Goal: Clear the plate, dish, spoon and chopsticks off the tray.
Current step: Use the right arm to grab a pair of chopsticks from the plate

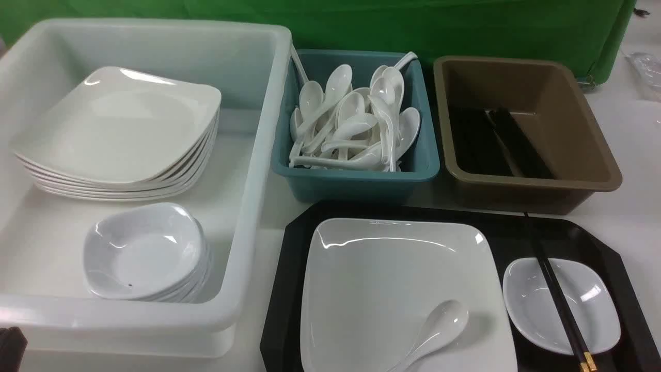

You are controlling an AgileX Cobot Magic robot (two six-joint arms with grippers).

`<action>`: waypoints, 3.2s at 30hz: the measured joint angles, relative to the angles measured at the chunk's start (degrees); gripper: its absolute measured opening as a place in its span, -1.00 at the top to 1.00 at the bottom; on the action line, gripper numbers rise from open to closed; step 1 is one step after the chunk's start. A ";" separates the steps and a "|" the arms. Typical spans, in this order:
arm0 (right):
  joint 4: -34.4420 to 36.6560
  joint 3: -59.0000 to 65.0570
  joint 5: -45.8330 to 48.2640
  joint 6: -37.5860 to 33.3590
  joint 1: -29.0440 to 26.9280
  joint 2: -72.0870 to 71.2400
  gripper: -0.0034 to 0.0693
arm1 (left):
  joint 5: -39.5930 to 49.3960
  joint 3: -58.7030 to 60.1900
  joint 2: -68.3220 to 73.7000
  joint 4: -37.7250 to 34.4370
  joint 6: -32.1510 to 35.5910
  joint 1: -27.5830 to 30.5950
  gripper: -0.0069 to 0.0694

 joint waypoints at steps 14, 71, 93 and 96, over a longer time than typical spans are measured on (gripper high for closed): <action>0.00 0.00 0.00 0.00 0.00 0.00 0.24 | 0.00 0.00 0.00 0.00 0.00 0.00 0.77; 5.46 0.00 -13.46 29.48 0.00 0.00 0.24 | 9.46 -38.17 47.85 -24.86 30.09 -36.62 0.77; 3.51 -45.83 28.31 -0.06 8.12 71.11 0.22 | 12.12 -38.24 46.40 -25.05 30.51 -36.62 0.77; 3.26 -49.08 28.19 -0.23 8.12 80.72 0.02 | 12.14 -38.24 44.24 -24.80 30.67 -36.62 0.77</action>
